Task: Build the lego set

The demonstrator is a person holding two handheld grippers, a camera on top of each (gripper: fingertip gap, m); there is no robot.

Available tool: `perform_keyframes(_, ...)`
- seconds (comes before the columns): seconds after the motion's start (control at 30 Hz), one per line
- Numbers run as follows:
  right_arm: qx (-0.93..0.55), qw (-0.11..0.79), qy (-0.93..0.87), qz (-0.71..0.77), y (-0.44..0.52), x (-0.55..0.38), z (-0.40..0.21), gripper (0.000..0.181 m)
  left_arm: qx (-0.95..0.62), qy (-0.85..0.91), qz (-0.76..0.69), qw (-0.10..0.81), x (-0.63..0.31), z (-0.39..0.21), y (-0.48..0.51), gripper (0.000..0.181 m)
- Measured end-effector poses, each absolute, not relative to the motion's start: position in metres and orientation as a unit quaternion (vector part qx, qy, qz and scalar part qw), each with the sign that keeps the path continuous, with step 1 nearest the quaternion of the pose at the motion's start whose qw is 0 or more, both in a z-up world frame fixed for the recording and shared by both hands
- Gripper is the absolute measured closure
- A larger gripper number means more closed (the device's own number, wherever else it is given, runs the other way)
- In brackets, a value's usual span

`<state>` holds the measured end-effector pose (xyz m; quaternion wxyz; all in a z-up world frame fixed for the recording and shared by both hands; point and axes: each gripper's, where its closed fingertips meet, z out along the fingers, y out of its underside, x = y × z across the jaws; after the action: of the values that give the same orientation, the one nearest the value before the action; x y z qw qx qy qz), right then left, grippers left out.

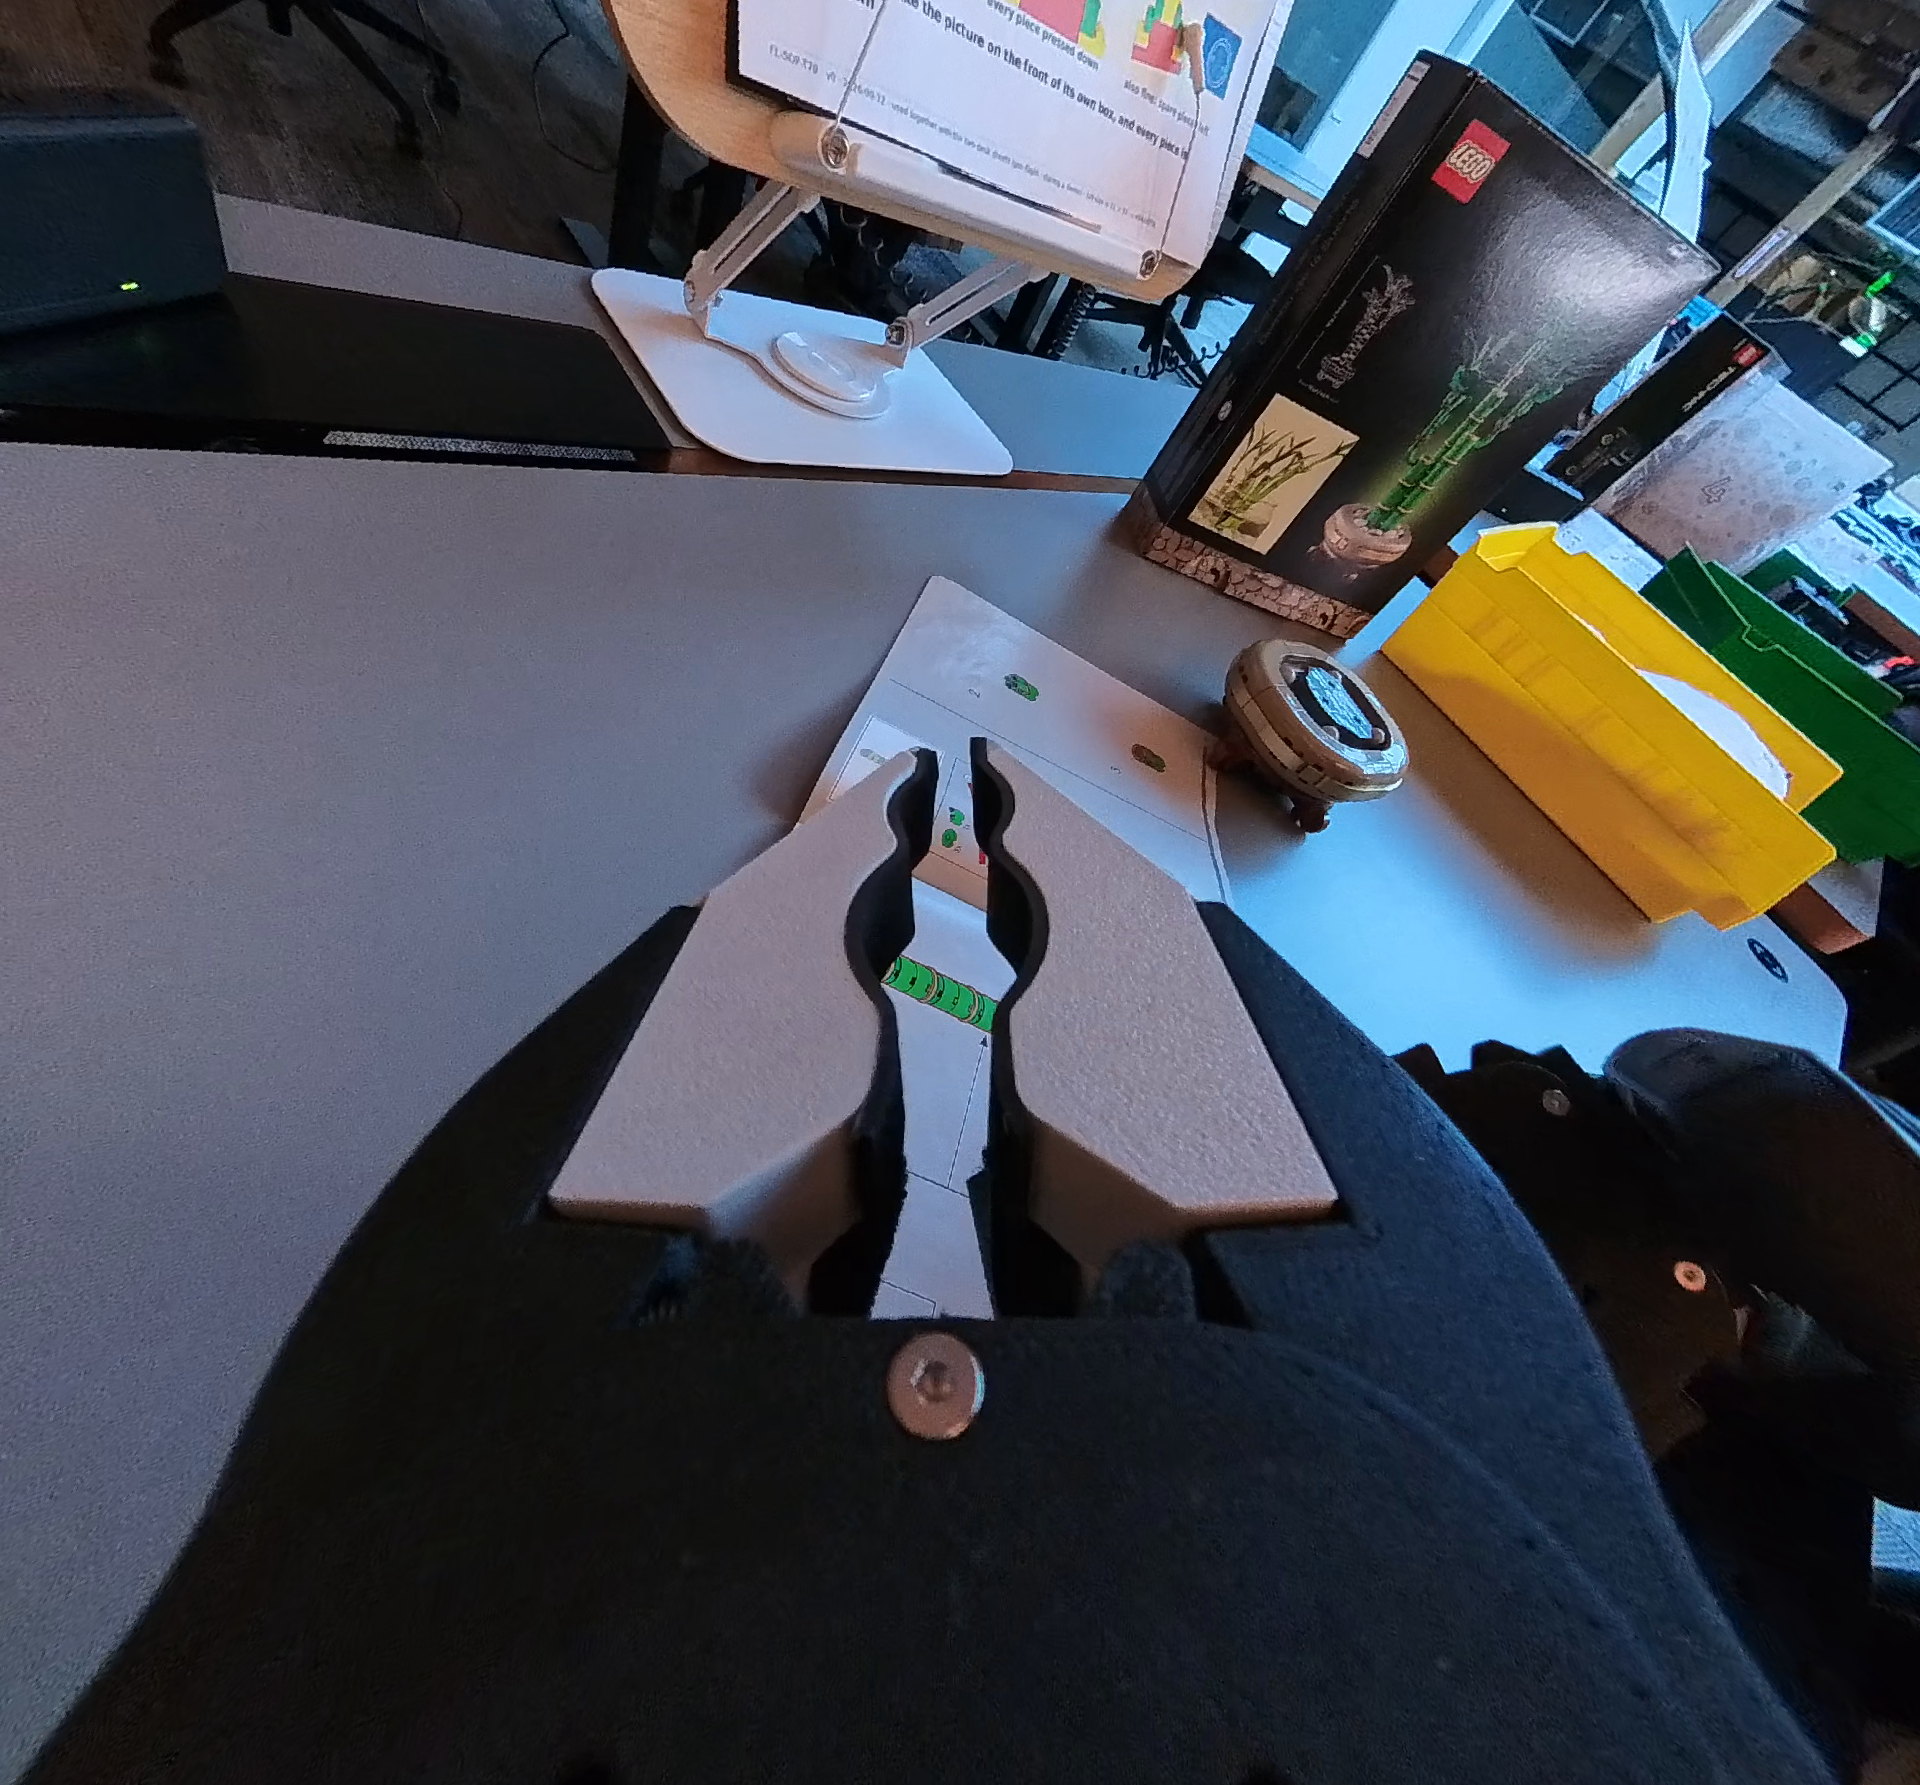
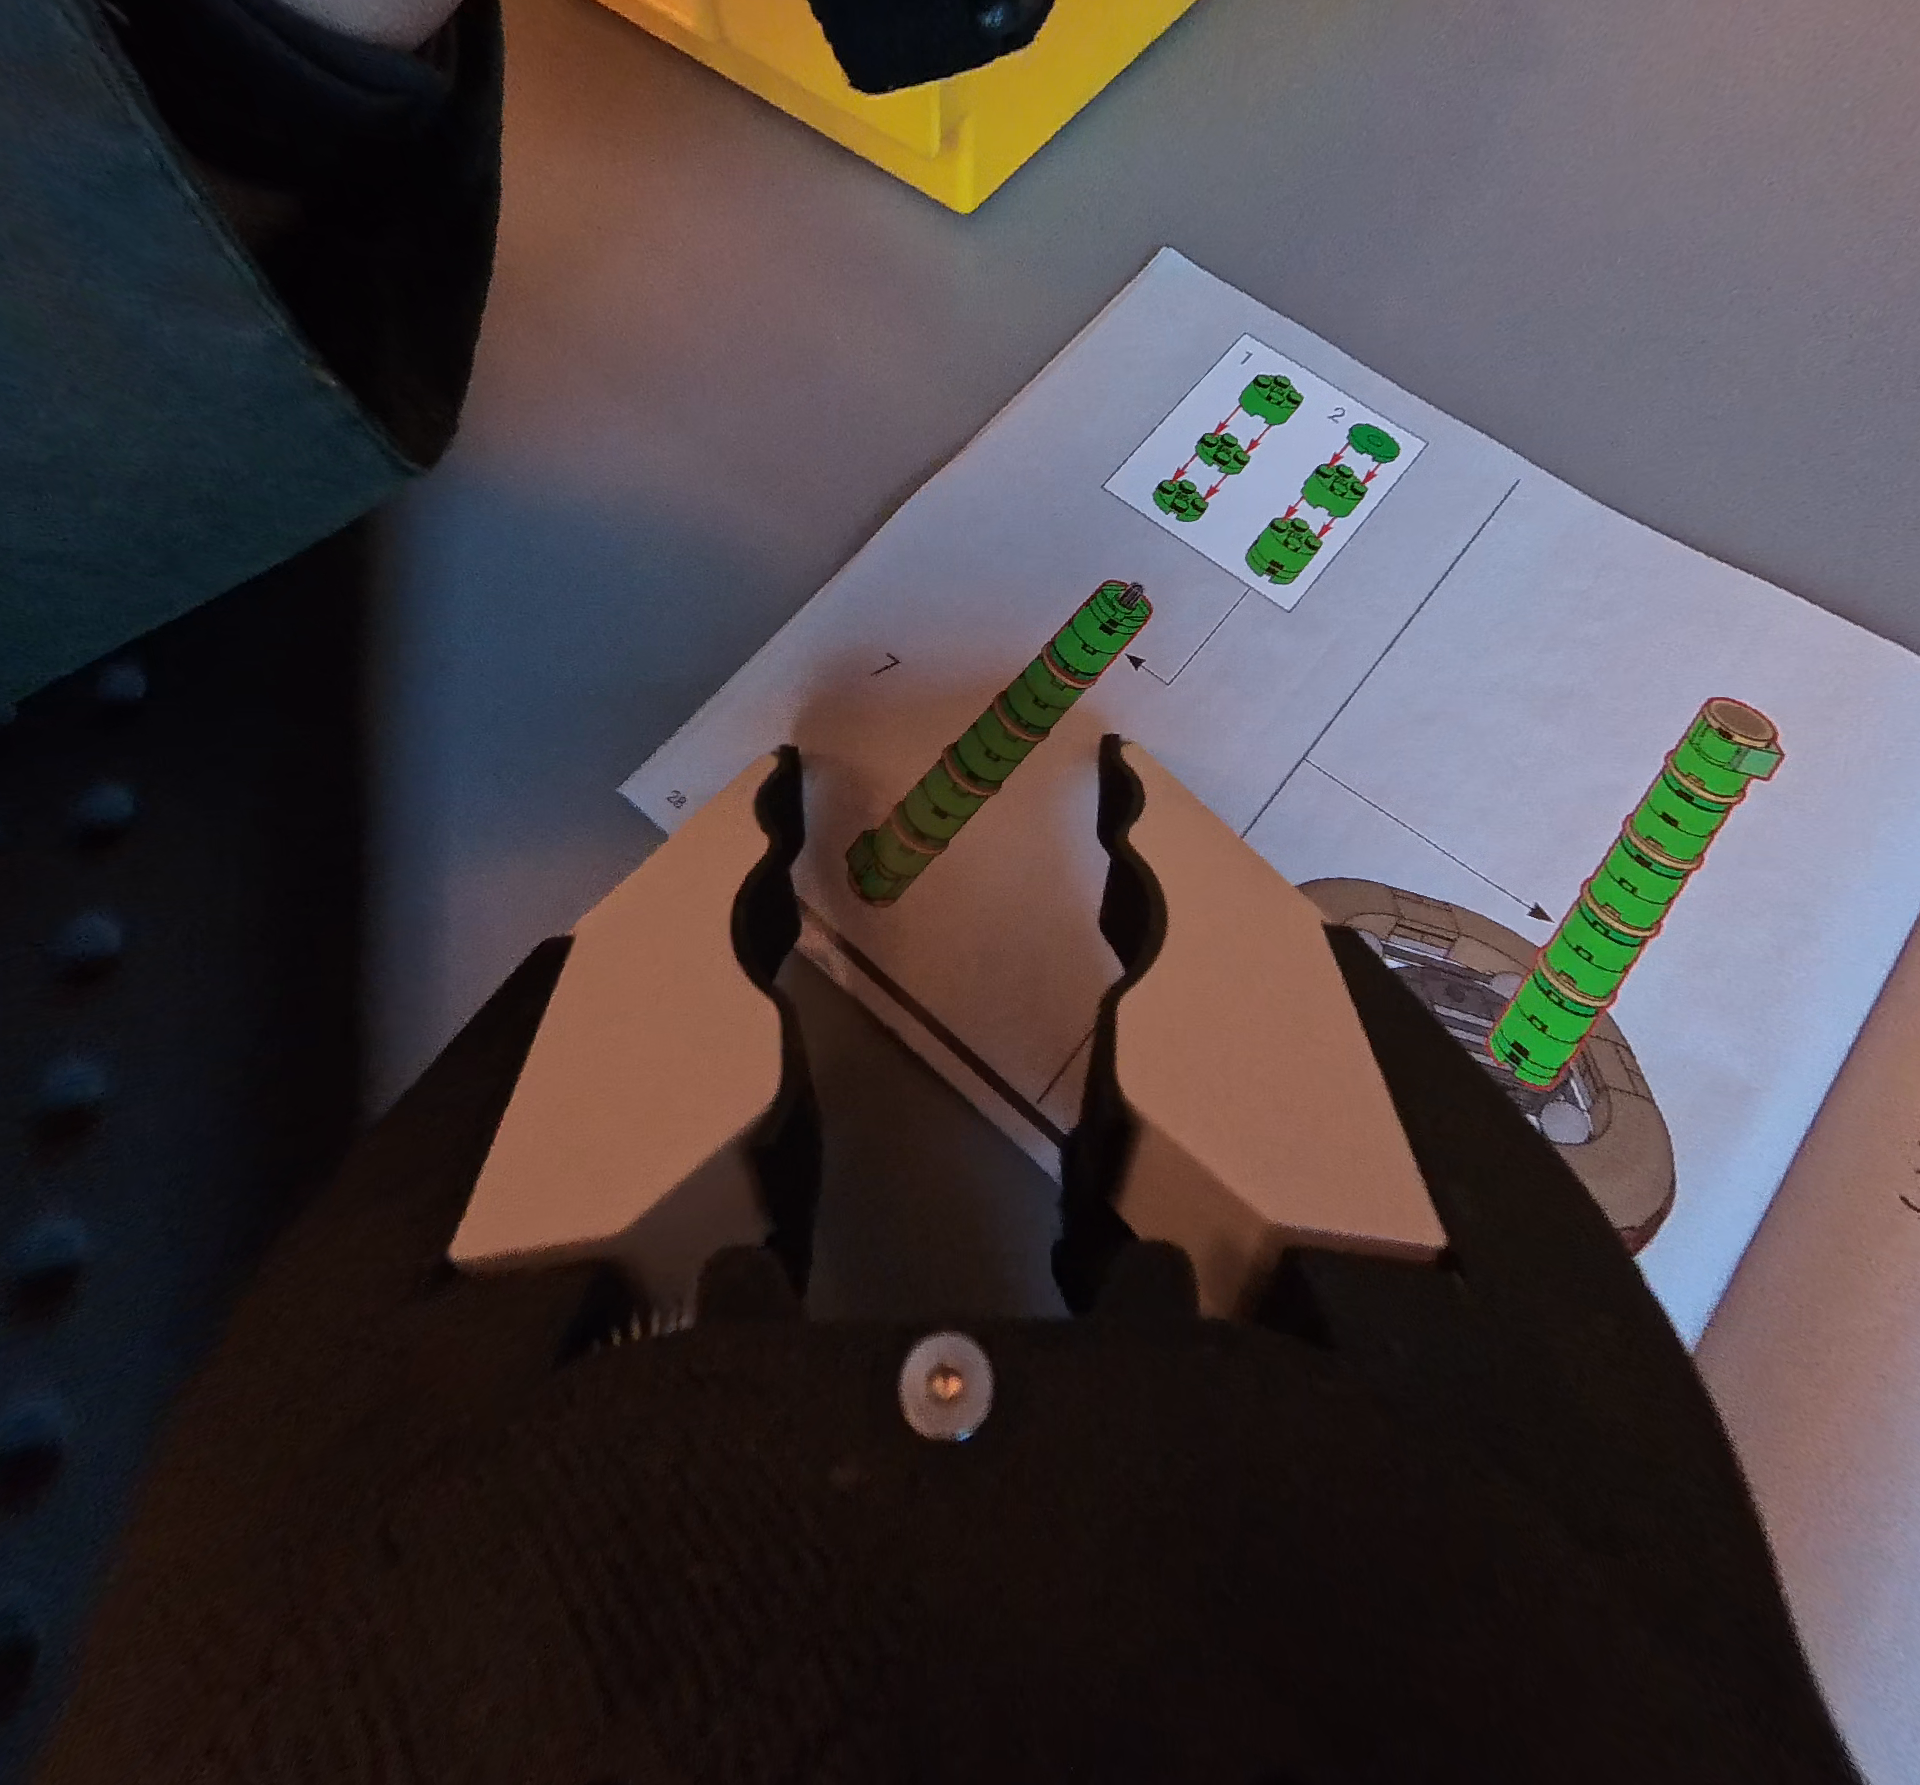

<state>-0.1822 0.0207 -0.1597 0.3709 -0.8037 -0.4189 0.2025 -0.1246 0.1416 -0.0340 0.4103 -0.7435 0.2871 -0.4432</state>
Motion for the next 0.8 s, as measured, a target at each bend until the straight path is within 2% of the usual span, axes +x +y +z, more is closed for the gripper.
perform_keyframes(0.17, -0.804, 0.371, -0.418, 0.204, 0.0218, -0.1814, -0.1596, 0.130, -0.746, 0.290, -0.440, 0.408, -0.1242, -0.0358, 0.1413, 0.176)
perform_keyframes(0.27, -0.800, 0.370, -0.423, 0.208, 0.0204, -0.1828, -0.1592, 0.142, -0.747, 0.291, -0.439, 0.405, -0.1238, -0.0373, 0.1413, 0.176)
perform_keyframes(0.53, -0.802, 0.367, -0.419, 0.215, 0.0216, -0.1825, -0.1593, 0.158, -0.749, 0.294, -0.438, 0.401, -0.1229, -0.0392, 0.1406, 0.177)
perform_keyframes(0.8, -0.806, 0.363, -0.412, 0.222, 0.0237, -0.1815, -0.1595, 0.168, -0.752, 0.297, -0.436, 0.396, -0.1222, -0.0414, 0.1400, 0.177)
